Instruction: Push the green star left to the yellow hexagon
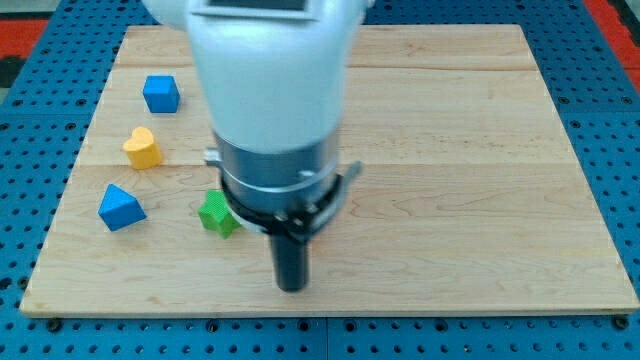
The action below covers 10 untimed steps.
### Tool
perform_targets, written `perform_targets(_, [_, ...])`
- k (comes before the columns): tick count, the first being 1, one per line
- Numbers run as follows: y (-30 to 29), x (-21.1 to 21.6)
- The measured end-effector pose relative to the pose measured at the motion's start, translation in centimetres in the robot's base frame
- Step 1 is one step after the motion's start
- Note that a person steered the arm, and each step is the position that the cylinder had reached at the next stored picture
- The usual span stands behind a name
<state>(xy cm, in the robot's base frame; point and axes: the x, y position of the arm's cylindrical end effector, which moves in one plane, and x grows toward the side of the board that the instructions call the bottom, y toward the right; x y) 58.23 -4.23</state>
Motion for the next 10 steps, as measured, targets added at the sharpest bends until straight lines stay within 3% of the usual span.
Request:
perform_targets(1, [-4.8, -3.3])
perform_targets(2, [-6.1, -5.5])
perform_targets(7, [-6.1, -5.7])
perform_targets(8, [-8.0, -2.8])
perform_targets(10, [-8.3, -10.4])
